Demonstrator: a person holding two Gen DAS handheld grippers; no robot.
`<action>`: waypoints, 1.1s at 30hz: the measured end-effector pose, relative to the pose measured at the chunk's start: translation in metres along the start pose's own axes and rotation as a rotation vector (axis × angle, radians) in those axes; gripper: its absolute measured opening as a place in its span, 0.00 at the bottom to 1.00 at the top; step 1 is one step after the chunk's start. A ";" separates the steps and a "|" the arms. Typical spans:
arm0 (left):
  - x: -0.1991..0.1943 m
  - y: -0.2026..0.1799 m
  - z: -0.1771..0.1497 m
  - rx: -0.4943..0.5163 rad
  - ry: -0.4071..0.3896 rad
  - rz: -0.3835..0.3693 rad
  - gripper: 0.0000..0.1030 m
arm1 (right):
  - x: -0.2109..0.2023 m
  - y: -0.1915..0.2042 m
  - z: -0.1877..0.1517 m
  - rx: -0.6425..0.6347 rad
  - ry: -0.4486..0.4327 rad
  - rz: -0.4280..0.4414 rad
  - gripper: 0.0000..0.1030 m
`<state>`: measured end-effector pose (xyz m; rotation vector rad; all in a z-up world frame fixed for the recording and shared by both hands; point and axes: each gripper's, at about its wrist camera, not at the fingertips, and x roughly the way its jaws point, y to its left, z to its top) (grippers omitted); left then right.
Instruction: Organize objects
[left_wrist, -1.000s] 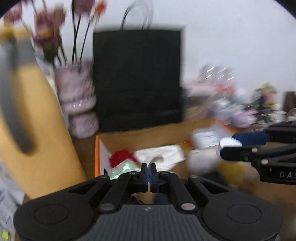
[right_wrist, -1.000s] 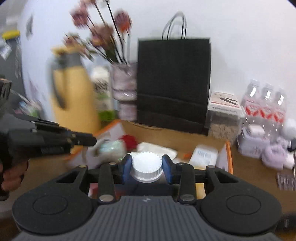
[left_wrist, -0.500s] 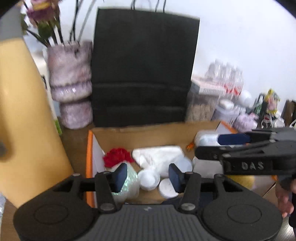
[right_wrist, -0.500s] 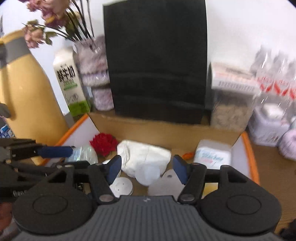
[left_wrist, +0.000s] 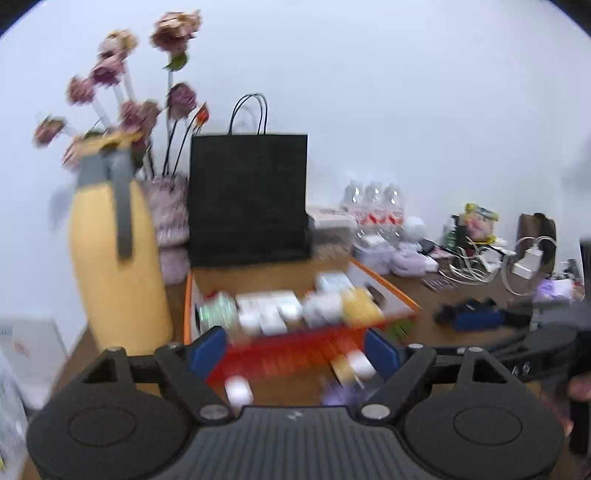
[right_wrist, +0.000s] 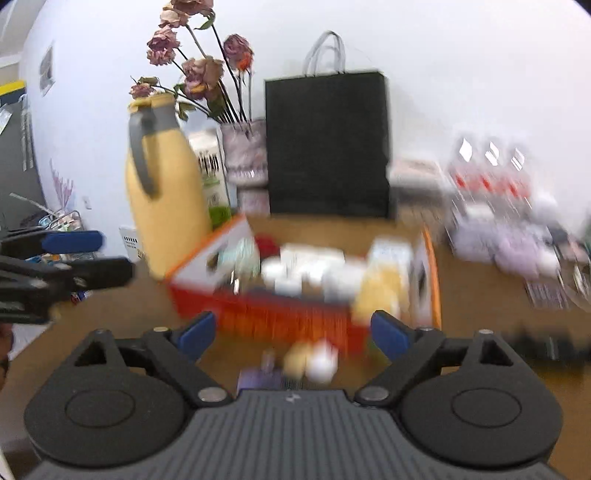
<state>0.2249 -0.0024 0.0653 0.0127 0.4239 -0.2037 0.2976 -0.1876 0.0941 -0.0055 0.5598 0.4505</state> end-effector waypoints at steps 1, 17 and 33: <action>-0.014 -0.006 -0.012 -0.010 0.013 -0.007 0.80 | -0.018 0.003 -0.020 0.020 0.004 -0.004 0.90; -0.132 -0.022 -0.075 -0.019 0.033 0.025 0.91 | -0.179 0.015 -0.101 0.003 -0.050 -0.104 1.00; 0.054 0.036 -0.046 0.036 0.138 0.092 0.75 | -0.005 0.014 -0.031 -0.083 -0.036 -0.033 0.61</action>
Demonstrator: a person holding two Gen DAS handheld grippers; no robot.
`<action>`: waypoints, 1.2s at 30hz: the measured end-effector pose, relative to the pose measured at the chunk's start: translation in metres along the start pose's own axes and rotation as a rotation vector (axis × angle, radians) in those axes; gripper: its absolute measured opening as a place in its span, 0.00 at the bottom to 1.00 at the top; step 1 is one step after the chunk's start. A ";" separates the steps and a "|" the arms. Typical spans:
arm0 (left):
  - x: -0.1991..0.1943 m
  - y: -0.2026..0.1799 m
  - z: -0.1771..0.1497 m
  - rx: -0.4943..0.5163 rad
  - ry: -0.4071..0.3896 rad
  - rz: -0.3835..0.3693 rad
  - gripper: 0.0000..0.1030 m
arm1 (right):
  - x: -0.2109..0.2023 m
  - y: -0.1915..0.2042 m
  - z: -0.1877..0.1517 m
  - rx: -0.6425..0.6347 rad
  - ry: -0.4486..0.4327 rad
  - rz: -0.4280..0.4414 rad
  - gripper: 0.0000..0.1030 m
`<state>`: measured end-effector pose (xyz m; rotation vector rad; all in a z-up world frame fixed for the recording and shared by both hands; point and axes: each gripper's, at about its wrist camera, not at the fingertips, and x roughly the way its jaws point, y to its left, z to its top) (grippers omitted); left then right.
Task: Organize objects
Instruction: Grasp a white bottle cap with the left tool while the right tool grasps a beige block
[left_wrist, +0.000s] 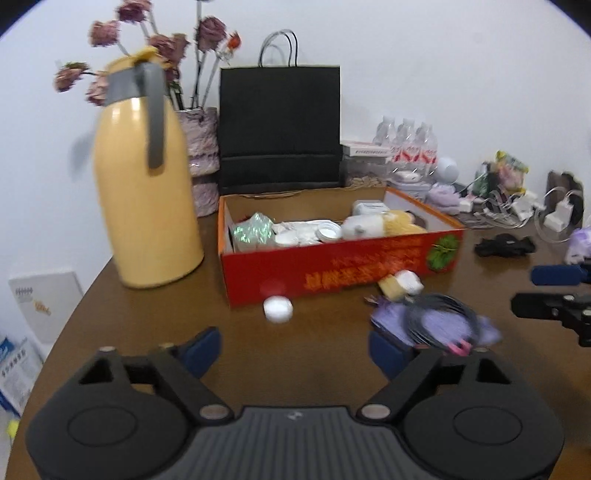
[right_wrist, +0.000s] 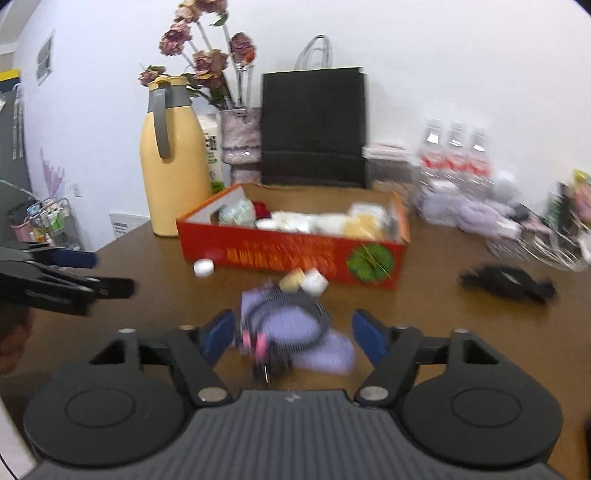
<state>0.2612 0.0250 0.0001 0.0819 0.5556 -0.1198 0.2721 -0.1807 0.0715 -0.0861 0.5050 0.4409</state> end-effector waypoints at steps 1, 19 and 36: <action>0.013 0.002 0.005 0.005 0.007 0.002 0.75 | 0.016 0.001 0.005 -0.014 0.015 0.010 0.52; 0.110 0.019 0.011 0.011 0.105 -0.062 0.26 | 0.151 0.011 0.016 -0.086 0.136 -0.098 0.09; -0.001 -0.005 0.004 -0.055 0.005 -0.055 0.26 | 0.145 -0.006 0.025 -0.052 0.184 0.014 0.41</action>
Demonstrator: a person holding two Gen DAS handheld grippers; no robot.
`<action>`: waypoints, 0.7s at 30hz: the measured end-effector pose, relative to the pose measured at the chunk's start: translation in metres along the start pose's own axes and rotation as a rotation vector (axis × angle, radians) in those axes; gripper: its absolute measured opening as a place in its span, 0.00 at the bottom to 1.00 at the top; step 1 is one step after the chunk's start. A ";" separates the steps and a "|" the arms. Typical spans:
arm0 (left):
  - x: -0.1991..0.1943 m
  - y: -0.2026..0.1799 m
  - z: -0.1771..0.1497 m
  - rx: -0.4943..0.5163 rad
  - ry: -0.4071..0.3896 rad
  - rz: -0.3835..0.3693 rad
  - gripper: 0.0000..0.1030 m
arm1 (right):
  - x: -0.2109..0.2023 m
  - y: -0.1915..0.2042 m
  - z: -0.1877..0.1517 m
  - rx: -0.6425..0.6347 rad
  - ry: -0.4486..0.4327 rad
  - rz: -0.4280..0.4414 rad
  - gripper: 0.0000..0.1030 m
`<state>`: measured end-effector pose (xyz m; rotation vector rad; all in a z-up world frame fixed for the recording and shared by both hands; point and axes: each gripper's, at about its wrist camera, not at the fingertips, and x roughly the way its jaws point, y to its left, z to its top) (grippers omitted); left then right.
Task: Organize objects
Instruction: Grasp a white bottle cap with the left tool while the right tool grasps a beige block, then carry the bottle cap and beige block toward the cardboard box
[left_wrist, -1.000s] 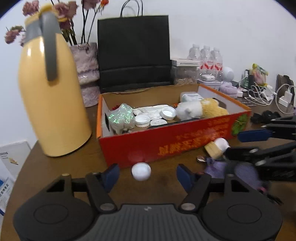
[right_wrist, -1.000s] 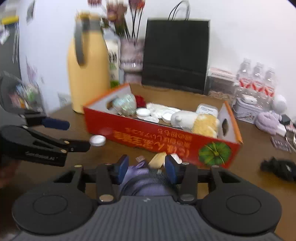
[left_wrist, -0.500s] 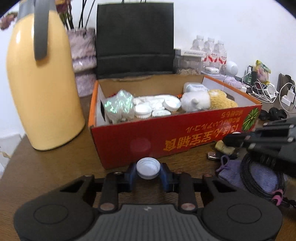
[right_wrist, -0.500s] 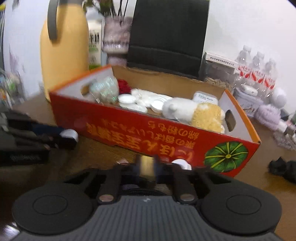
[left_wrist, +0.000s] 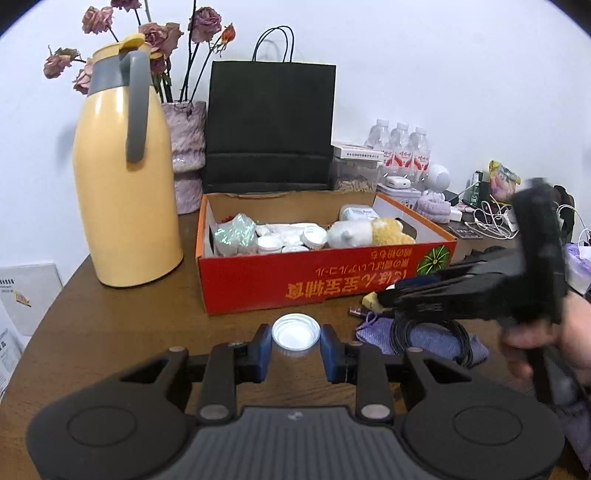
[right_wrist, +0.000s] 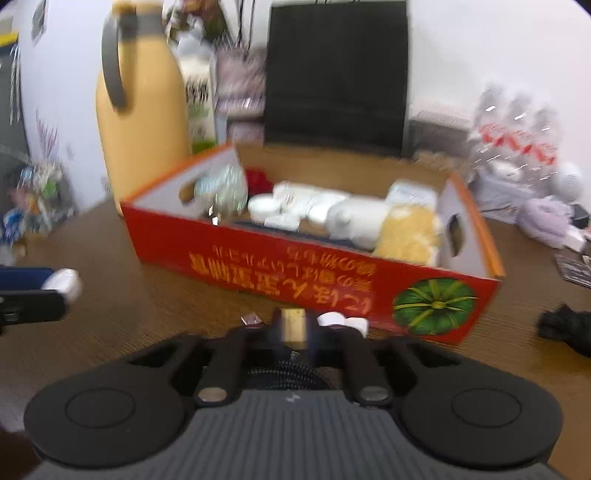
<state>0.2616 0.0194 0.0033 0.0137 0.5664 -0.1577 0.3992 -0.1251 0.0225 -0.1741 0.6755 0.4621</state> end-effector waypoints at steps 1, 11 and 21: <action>0.001 0.000 -0.001 -0.001 0.003 0.007 0.26 | 0.007 0.000 0.000 -0.004 0.010 0.006 0.41; 0.010 0.004 -0.006 -0.033 0.046 -0.015 0.26 | 0.002 -0.017 -0.004 0.122 0.011 0.043 0.20; -0.082 -0.028 -0.034 -0.111 -0.009 -0.141 0.26 | -0.174 0.015 -0.074 0.236 -0.218 0.156 0.21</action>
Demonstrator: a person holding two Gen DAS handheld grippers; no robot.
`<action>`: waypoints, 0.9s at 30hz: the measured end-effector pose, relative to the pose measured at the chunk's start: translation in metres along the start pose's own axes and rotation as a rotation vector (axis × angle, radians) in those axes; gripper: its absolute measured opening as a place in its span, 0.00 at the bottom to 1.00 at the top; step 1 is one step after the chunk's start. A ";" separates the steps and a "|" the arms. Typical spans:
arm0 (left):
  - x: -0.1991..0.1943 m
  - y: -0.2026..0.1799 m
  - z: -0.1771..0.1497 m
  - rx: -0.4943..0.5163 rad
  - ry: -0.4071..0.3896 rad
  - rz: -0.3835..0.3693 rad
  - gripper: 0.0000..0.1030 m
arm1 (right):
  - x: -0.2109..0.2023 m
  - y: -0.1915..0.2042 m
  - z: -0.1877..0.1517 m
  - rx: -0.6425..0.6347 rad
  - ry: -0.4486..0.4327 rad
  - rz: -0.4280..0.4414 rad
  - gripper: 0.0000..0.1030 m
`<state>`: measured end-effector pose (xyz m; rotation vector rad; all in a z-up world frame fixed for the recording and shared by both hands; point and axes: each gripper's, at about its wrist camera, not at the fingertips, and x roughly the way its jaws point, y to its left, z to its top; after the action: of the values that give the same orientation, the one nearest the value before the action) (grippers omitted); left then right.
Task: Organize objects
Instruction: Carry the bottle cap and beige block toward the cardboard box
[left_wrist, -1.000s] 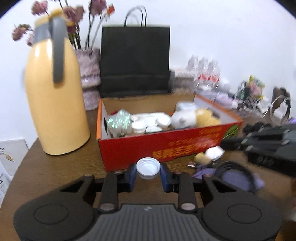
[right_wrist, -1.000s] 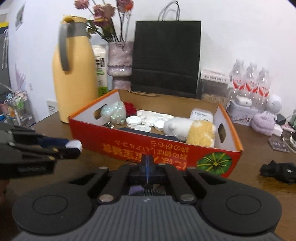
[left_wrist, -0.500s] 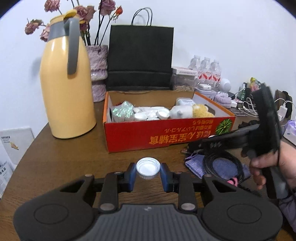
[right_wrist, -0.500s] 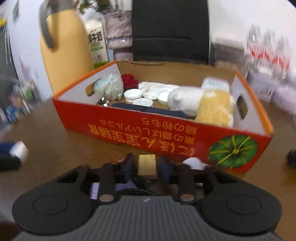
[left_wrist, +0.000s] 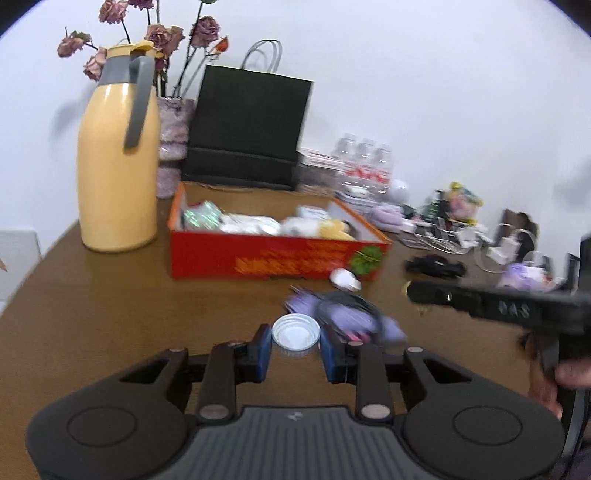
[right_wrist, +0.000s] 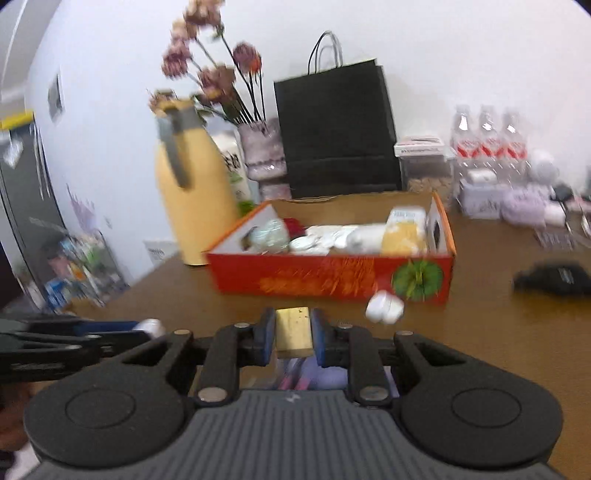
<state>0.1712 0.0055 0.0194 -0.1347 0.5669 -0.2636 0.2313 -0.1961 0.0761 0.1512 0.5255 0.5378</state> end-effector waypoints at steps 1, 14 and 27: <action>-0.005 -0.005 -0.006 -0.006 0.007 -0.005 0.26 | -0.013 -0.001 -0.012 0.044 0.001 0.014 0.21; -0.021 -0.032 -0.026 0.052 0.020 0.028 0.26 | -0.045 -0.009 -0.058 0.122 0.047 -0.026 0.21; 0.117 0.047 0.104 0.083 0.009 0.035 0.26 | 0.072 -0.021 0.095 -0.143 -0.011 -0.015 0.21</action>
<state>0.3323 0.0232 0.0371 -0.0430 0.5655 -0.2531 0.3426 -0.1759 0.1208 0.0141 0.4751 0.5575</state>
